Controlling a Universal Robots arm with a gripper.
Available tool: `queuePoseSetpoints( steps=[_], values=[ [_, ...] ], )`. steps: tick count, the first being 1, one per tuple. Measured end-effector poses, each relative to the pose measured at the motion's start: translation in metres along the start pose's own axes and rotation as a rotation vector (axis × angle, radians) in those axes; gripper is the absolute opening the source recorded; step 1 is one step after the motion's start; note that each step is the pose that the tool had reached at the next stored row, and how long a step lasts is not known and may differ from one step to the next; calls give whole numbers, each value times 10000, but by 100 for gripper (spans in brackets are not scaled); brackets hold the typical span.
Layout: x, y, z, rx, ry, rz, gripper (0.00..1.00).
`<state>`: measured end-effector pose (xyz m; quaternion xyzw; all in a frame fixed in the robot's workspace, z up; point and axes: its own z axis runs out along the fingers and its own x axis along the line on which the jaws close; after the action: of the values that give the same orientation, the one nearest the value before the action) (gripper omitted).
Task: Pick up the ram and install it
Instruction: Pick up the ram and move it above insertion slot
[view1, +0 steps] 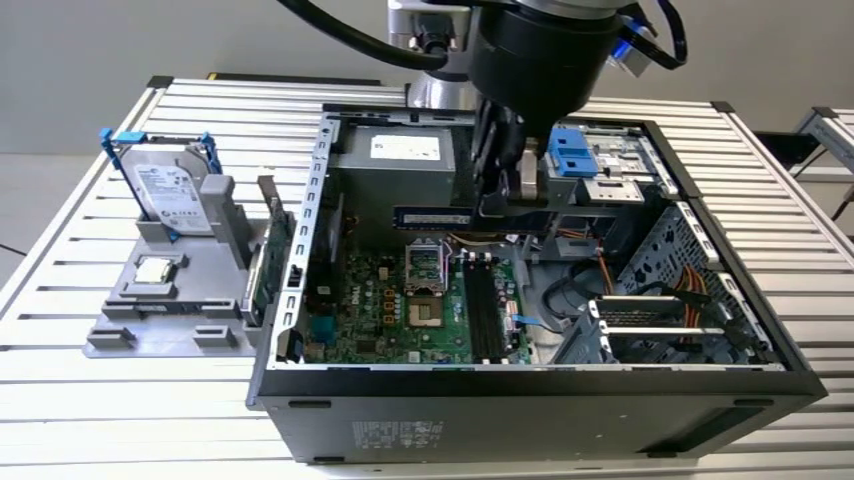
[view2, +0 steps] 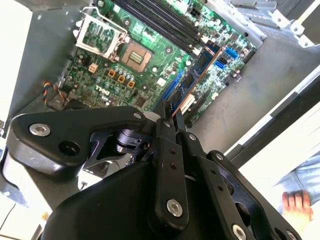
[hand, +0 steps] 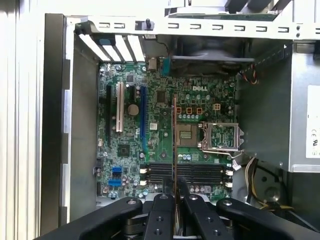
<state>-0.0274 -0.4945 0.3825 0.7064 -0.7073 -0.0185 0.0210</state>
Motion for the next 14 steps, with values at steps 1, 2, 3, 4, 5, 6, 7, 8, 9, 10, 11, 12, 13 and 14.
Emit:
queuePoseSetpoints(
  steps=[1,2,3,4,5,6,7,8,9,10,11,12,13,14],
  values=[
    [0,-16,-1,0,-1,14,0],
    [0,-34,-2,0,-2,31,0],
    [0,-49,-2,0,-3,46,0],
    [-1,-68,-4,-1,-4,62,0],
    [-1,-85,-4,0,-5,77,0],
    [-1,-104,-5,0,-6,94,0],
    [-2,-120,-6,0,-7,109,0],
    [-2,-138,-7,0,-8,126,0],
    [-2,-155,-9,-1,-8,141,0],
    [-2,-173,-10,-1,-9,157,0],
    [-2,-190,-10,-1,-10,173,0],
    [-3,-207,-11,-1,-12,188,0],
    [-3,-225,-12,-1,-13,205,0],
    [-3,-243,-13,-1,-14,221,0]
  ],
)
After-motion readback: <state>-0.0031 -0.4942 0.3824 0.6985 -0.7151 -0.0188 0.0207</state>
